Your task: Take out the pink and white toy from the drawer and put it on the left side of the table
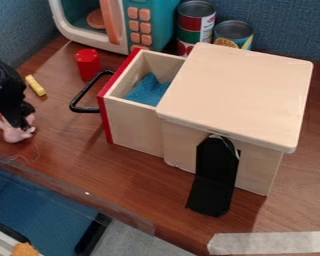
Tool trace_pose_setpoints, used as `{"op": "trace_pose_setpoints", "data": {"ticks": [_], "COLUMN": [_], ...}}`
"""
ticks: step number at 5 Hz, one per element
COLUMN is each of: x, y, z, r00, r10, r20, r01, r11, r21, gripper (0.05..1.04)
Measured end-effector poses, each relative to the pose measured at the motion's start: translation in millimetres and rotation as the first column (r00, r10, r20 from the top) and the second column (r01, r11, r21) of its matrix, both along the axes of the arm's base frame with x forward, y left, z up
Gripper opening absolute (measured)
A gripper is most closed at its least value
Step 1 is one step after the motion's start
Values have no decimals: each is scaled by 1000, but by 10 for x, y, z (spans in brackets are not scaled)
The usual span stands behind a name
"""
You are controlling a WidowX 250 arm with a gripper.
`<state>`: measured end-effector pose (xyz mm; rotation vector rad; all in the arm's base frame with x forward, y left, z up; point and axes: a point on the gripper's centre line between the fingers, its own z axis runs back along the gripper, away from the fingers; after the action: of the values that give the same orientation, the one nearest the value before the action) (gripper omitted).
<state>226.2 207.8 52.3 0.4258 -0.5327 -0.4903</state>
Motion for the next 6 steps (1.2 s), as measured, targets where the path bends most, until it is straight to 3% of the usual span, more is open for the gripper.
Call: {"op": "trace_pose_setpoints", "data": {"ticks": [1,2,3,4,5,6], "x": [-11,-24,127,308,409,488], "y": [-56,-155,-392,-573,-666,-753], "z": [211,398,482,582,703,932], "r00": [998,997,998,972,942,931], "r10": [-9,-3,59,116,128,101], "r20": [56,80,-31,-204,-310,-351], "r01": [9,6,-57,-108,-127,-133], "r11": [1000,999,997,993,992,989], "r21": [-10,-44,61,49,24,-70], "gripper": [890,1025,1010,1008,1006,1006]}}
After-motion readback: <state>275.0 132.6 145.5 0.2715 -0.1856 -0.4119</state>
